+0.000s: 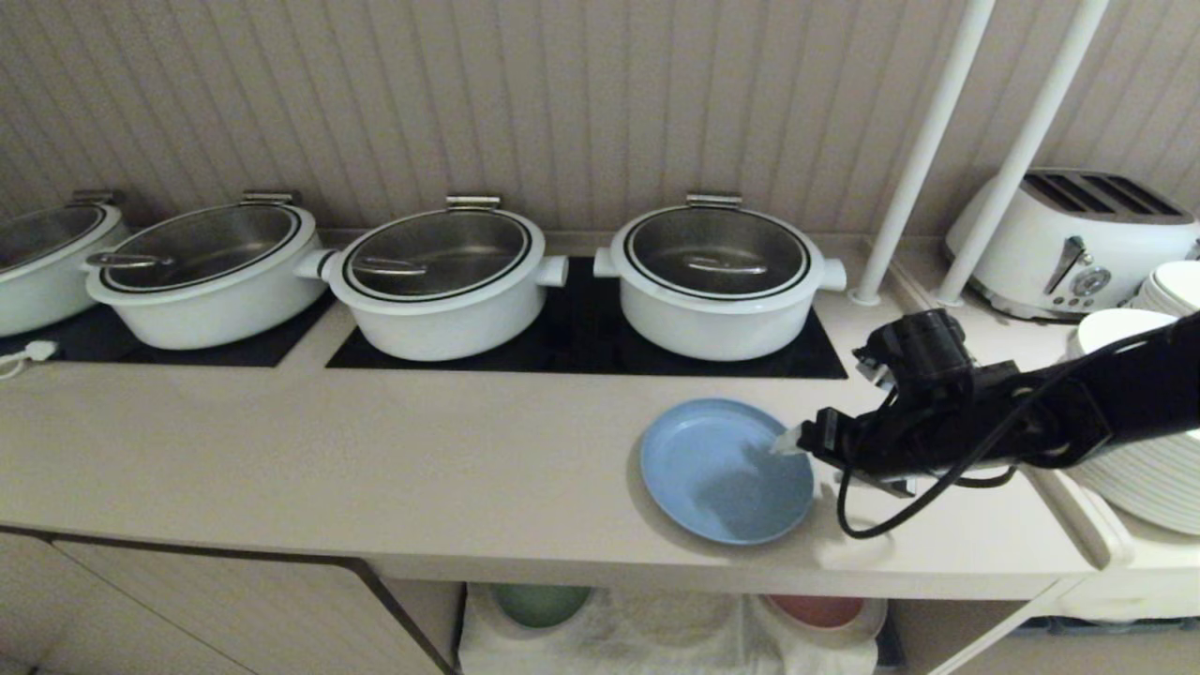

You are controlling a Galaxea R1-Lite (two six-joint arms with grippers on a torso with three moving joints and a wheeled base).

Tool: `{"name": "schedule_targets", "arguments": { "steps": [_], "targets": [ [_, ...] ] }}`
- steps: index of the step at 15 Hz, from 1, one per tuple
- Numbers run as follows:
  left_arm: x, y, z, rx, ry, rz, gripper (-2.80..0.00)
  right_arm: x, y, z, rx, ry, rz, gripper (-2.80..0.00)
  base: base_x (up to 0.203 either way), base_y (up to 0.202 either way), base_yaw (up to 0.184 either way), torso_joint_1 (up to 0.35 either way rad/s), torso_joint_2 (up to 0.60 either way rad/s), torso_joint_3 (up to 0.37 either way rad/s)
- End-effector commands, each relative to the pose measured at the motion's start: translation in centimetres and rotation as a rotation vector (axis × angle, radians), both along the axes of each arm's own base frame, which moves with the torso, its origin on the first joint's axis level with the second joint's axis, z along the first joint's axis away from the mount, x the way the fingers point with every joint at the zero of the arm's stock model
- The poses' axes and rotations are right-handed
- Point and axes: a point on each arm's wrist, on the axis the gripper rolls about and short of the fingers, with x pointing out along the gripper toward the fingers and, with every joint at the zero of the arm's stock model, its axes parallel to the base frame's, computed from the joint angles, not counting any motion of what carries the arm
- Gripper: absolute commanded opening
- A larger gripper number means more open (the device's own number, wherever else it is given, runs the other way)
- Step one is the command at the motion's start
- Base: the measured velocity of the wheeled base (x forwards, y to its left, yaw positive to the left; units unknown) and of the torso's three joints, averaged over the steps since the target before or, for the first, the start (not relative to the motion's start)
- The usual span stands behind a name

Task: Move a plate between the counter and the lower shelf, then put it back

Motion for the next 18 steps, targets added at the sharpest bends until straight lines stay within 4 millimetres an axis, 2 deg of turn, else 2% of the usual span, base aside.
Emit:
{"name": "schedule_targets", "arguments": {
  "steps": [1, 11, 12, 18],
  "targets": [
    [0.0, 0.0, 0.0, 0.0, 0.0, 0.0, -2.8, -1.0, -0.3, 1.2, 0.011, -0.027, 0.0, 0.0, 0.0, 0.0, 0.0, 0.0, 0.0, 0.0],
    [0.0, 0.0, 0.0, 0.0, 0.0, 0.0, -2.8, -7.5, -2.3, 3.4, 0.018, -0.063, 0.002, 0.0, 0.0, 0.0, 0.0, 0.0, 0.0, 0.0],
    [0.0, 0.0, 0.0, 0.0, 0.0, 0.0, -2.8, -8.1, -2.4, 3.5, 0.012, -0.069, 0.009, -2.8, 0.0, 0.0, 0.0, 0.0, 0.0, 0.0],
    [0.0, 0.0, 0.0, 0.0, 0.0, 0.0, -2.8, -12.1, -3.7, 4.0, -0.01, -0.105, 0.038, -2.8, 0.0, 0.0, 0.0, 0.0, 0.0, 0.0]
  ]
}}
